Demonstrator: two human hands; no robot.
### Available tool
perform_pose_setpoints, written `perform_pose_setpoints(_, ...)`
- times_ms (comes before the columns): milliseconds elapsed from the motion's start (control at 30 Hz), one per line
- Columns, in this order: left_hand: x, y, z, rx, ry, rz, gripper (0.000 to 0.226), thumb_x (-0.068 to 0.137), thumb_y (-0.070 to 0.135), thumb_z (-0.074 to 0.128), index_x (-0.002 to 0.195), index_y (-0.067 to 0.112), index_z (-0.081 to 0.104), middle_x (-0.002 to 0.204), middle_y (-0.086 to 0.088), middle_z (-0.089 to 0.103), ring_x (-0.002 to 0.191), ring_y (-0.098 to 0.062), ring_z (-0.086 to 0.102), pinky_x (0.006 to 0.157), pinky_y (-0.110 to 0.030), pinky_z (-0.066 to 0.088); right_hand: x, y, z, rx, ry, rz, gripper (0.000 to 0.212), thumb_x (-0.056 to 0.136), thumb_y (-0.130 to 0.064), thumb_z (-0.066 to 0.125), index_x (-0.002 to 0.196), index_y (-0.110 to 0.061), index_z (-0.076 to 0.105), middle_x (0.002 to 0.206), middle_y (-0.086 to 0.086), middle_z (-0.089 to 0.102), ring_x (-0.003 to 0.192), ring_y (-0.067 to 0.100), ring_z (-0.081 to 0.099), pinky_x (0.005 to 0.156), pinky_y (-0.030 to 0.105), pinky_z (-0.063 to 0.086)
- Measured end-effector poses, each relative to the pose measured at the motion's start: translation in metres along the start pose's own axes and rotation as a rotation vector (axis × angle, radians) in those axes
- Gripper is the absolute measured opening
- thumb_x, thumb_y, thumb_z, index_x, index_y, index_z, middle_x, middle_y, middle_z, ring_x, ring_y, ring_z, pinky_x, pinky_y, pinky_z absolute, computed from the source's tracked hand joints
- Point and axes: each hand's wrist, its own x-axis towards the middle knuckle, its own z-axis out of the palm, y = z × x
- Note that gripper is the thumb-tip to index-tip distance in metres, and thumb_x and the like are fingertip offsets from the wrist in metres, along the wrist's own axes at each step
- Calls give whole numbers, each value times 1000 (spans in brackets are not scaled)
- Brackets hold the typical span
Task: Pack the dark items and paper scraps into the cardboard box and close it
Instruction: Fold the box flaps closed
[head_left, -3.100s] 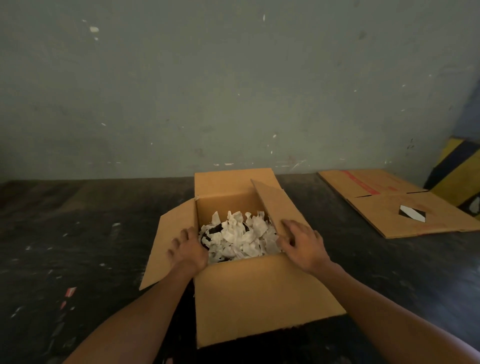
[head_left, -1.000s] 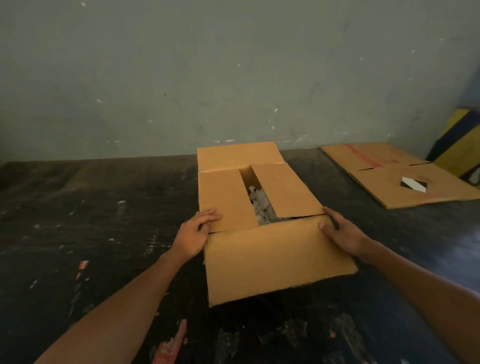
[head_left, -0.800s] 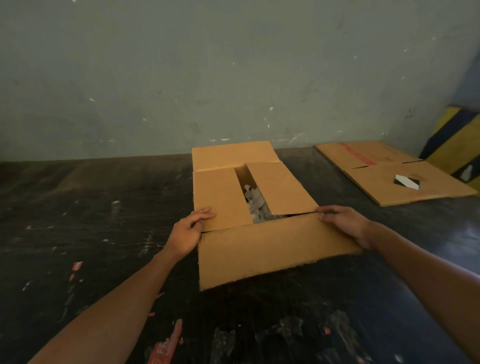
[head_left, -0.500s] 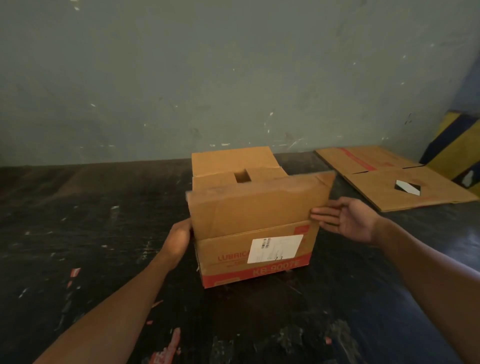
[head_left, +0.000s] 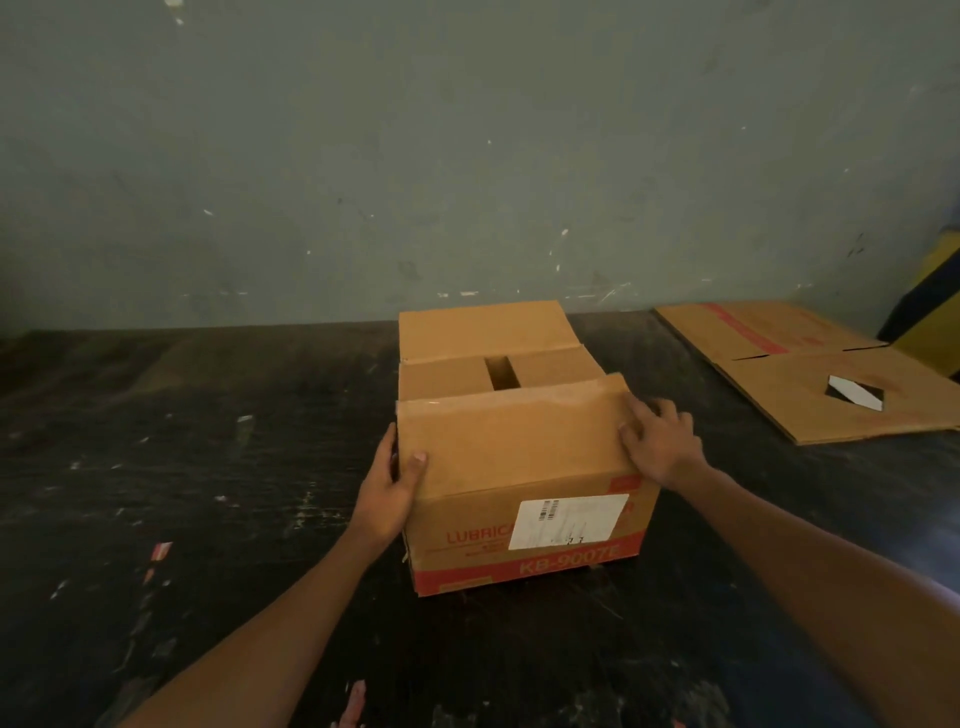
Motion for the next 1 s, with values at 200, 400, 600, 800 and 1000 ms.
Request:
perform_pose_setpoints(200, 32, 8, -2, 56, -27, -103, 57, 103, 35, 40, 154, 31, 15, 153, -3, 36, 136, -26, 39, 111, -48, 34, 23, -12, 17, -28, -217, 6, 61, 96, -60, 18, 151, -41, -2, 162, 5, -11, 146, 40, 9, 115, 59, 17)
perform_pose_setpoints(400, 79, 21, -5, 356, 84, -212, 46, 103, 30, 33, 147, 17, 31, 146, -13, 44, 130, -34, 44, 108, -47, 34, 38, -39, 19, 96, -303, 75, 65, 99, -50, 33, 151, -33, 0, 158, 17, -1, 140, 42, 22, 113, 52, 22)
perform_pose_setpoints(600, 96, 16, 8, 685, 159, -229, 59, 101, 44, 22, 153, 17, 11, 144, -19, 44, 125, -40, 49, 104, -54, 40, 86, -46, 18, 51, -263, 26, 67, 97, -52, 37, 152, -25, 12, 160, 13, -2, 144, 42, 11, 115, 53, 18)
perform_pose_setpoints(800, 87, 11, 9, 795, 154, -145, 57, 101, 50, 14, 153, 34, -5, 142, -16, 46, 119, -37, 53, 97, -53, 42, 145, -52, 7, 244, -188, 78, 63, 98, -42, 41, 150, -12, 22, 154, 15, 28, 139, 36, 31, 113, 44, 28)
perform_pose_setpoints(1000, 90, 6, 11, 824, 197, -173, 55, 100, 51, 13, 152, 39, 1, 141, -13, 47, 112, -34, 57, 95, -53, 47, 193, -70, 12, 671, -97, 198, 66, 95, -37, 50, 151, -18, 20, 150, 10, 37, 132, 33, 41, 106, 42, 37)
